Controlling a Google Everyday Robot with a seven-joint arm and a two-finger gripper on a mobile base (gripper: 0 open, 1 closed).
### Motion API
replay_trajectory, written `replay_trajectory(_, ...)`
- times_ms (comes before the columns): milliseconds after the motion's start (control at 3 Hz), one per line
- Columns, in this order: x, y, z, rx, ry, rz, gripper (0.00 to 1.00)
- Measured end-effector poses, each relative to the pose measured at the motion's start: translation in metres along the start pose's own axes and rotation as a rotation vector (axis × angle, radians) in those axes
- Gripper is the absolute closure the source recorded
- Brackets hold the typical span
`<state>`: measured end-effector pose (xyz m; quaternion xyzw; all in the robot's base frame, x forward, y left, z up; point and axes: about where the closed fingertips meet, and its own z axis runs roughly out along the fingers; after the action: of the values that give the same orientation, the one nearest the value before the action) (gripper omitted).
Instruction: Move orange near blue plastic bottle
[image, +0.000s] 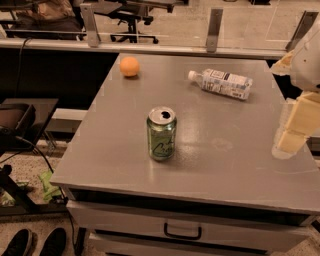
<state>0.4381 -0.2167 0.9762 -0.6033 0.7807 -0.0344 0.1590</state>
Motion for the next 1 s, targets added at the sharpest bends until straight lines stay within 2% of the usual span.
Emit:
replay_trajectory(667,-0.005,-0.013,-0.001,0.009,-0.031,0.009,0.00)
replay_trajectory(1000,-0.024,-0.046,0.008,0.026,-0.065,0.016,0.00)
